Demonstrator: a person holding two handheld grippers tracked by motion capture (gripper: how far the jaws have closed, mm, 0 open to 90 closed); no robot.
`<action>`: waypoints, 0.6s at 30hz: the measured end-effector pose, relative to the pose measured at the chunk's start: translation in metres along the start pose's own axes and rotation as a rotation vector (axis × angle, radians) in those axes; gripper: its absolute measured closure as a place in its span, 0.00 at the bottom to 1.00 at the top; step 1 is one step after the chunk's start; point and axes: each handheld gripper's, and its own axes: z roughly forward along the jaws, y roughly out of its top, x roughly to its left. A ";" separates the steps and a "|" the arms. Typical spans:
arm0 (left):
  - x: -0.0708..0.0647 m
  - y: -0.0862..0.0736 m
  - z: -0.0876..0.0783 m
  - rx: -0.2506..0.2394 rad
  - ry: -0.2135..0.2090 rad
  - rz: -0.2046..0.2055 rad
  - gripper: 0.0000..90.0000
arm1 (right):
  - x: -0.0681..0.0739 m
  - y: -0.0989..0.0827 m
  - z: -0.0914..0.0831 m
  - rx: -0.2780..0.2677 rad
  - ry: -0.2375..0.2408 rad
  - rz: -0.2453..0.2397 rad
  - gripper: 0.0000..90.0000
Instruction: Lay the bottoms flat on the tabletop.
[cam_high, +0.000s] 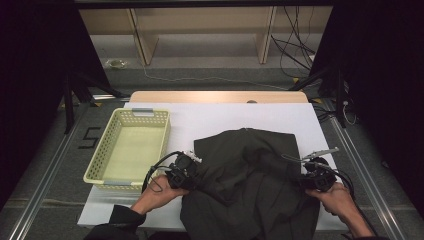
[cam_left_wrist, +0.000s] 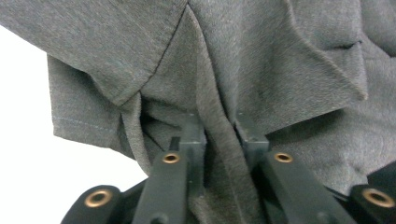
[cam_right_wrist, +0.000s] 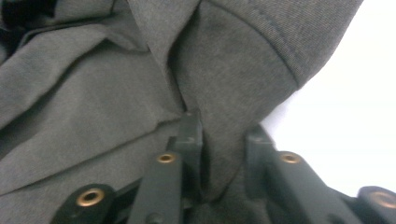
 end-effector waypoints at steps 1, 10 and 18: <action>0.000 0.001 0.001 0.002 0.000 -0.004 0.76 | -0.001 0.001 0.001 0.000 -0.008 0.006 0.72; 0.003 0.010 -0.015 -0.079 0.045 -0.041 0.39 | -0.014 0.007 -0.017 -0.108 -0.033 0.061 0.44; 0.016 0.027 -0.022 -0.141 0.117 -0.107 0.24 | -0.038 0.027 -0.019 -0.199 -0.090 0.126 0.34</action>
